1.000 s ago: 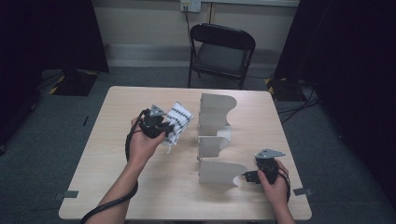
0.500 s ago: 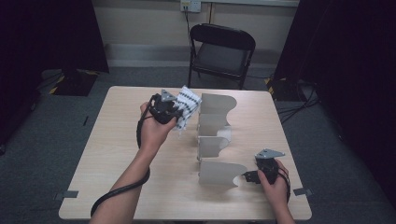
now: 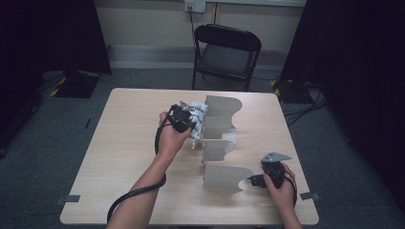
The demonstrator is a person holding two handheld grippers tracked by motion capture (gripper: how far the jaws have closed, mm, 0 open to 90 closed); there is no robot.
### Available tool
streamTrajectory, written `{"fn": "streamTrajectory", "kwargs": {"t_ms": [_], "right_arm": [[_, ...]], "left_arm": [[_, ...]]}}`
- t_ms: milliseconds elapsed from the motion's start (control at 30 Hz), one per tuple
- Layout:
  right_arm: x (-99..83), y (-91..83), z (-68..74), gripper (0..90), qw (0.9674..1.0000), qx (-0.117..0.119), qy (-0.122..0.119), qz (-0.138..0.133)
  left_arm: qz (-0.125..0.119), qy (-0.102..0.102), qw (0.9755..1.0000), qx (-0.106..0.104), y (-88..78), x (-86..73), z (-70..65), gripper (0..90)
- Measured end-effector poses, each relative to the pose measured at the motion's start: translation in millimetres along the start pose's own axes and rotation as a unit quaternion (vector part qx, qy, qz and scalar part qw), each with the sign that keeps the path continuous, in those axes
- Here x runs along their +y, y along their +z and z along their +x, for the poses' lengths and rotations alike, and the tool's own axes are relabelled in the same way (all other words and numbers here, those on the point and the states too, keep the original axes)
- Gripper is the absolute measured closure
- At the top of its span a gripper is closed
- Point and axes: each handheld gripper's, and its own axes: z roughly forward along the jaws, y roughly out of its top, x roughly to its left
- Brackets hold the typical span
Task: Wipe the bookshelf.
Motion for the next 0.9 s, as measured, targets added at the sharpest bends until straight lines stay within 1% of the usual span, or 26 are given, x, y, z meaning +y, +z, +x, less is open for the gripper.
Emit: {"fn": "streamTrajectory", "kwargs": {"t_ms": [67,200,267,300,333,367,400,467,500,533,567,600,633,700,733,767,800,867,900], "right_arm": [[0.0,0.0,0.2,9.1,1.0000,0.001,0.000,0.000],[0.0,0.0,0.3,9.1,1.0000,0.001,0.000,0.000],[0.0,0.0,0.3,9.1,1.0000,0.001,0.000,0.000],[0.0,0.0,0.3,9.1,1.0000,0.001,0.000,0.000],[0.0,0.0,0.3,9.2,1.0000,0.001,0.000,0.000],[0.0,0.0,0.3,9.2,1.0000,0.001,0.000,0.000],[0.0,0.0,0.3,9.1,1.0000,0.001,0.000,0.000],[0.0,0.0,0.2,9.1,1.0000,0.001,0.000,0.000],[0.0,0.0,0.2,9.1,1.0000,0.002,0.000,0.000],[0.0,0.0,0.2,9.1,1.0000,0.002,0.000,0.000],[0.0,0.0,0.2,9.1,1.0000,0.002,0.000,0.000],[0.0,0.0,0.2,9.1,1.0000,0.002,0.000,0.000],[0.0,0.0,0.2,9.1,1.0000,0.002,0.000,0.000],[0.0,0.0,0.2,9.1,1.0000,0.002,0.000,0.000],[0.0,0.0,0.2,9.1,1.0000,0.002,0.000,0.000],[0.0,0.0,0.3,9.1,1.0000,0.002,0.000,0.000],[0.0,0.0,0.2,9.1,1.0000,0.002,0.000,0.000],[0.0,0.0,0.2,9.1,1.0000,0.002,0.000,0.000],[0.0,0.0,0.3,9.1,1.0000,0.002,0.000,0.000]], "left_arm": [[0.007,0.005,0.9999,-0.006,5.2,-6.3,-2.3,78.2],[0.015,-0.002,0.9998,-0.011,12.2,-19.5,-5.9,78.1],[0.023,-0.002,0.9997,-0.012,14.4,-26.1,-6.6,78.1],[0.022,-0.004,0.9997,-0.014,16.2,-30.4,-6.6,78.1],[0.026,-0.007,0.9995,-0.014,18.0,-35.5,-6.1,78.1],[0.026,-0.014,0.9994,-0.016,19.5,-38.6,-6.1,78.0],[0.031,-0.010,0.9994,-0.012,21.0,-43.1,-4.8,77.8],[0.034,-0.017,0.9992,-0.009,23.9,-50.5,-3.8,77.6],[0.039,-0.013,0.9991,-0.009,24.8,-53.6,-2.7,77.5],[0.038,-0.021,0.9990,-0.009,26.5,-57.7,-3.4,77.5],[0.042,-0.017,0.9989,-0.010,26.7,-59.5,-2.7,77.5],[0.040,-0.019,0.9990,-0.011,27.9,-62.4,-2.7,77.3],[0.041,-0.015,0.9990,-0.008,28.3,-64.4,-2.3,76.5],[0.038,-0.022,0.9990,-0.011,28.4,-67.9,-2.6,73.8],[0.037,-0.018,0.9991,-0.012,27.1,-68.5,-2.0,72.5],[0.030,-0.013,0.9994,-0.012,25.9,-68.6,-1.2,69.3],[0.023,-0.014,0.9996,-0.011,21.8,-67.8,-0.1,67.5],[0.006,-0.026,0.9996,-0.011,13.9,-65.5,2.6,65.2],[0.002,-0.019,0.9998,-0.010,10.1,-64.5,5.3,63.1]]}}
